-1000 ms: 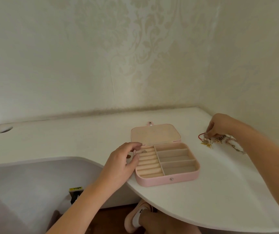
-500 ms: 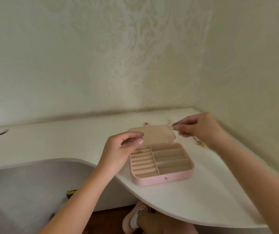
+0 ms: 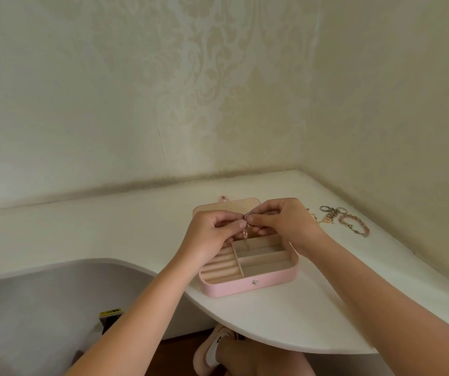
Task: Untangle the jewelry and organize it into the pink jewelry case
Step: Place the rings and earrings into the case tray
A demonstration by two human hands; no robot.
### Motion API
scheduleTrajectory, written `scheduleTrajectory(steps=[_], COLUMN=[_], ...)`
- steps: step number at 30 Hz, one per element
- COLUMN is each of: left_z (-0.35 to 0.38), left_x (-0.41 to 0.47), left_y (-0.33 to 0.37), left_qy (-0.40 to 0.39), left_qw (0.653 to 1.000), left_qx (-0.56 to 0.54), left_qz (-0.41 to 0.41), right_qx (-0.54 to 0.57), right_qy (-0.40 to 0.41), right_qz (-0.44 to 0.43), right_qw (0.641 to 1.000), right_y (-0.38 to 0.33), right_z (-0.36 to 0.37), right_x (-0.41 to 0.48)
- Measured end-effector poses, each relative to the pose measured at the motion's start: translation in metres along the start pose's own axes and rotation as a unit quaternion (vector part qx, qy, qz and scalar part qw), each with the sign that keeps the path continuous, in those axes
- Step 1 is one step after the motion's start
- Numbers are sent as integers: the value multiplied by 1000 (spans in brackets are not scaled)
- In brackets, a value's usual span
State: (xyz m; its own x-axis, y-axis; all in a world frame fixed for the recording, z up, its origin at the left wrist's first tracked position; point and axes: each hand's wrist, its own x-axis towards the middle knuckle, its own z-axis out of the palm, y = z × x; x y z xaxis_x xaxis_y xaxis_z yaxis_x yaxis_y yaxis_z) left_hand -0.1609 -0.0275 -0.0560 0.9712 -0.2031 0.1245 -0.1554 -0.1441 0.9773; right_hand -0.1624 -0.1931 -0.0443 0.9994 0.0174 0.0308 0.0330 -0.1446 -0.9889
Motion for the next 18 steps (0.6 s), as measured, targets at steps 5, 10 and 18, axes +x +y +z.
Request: scheduleTrajectory(steps=[5,10,18], left_z=[-2,2,14], left_x=[3,10,15], left_y=[3,8,3], left_qy=[17,19,57], left_qw=[1000,998,995], left_qx=[-2,-63,-83], left_qz=[24,2,8], right_qx=[-57,141,147], right_qy=[-5,-156,-83], right_qz=[-67,-17,-6], right_qw=[996,978,986], right_y=[4,7,6], right_z=[-3,-4,-2], right_x=[1,2,-1])
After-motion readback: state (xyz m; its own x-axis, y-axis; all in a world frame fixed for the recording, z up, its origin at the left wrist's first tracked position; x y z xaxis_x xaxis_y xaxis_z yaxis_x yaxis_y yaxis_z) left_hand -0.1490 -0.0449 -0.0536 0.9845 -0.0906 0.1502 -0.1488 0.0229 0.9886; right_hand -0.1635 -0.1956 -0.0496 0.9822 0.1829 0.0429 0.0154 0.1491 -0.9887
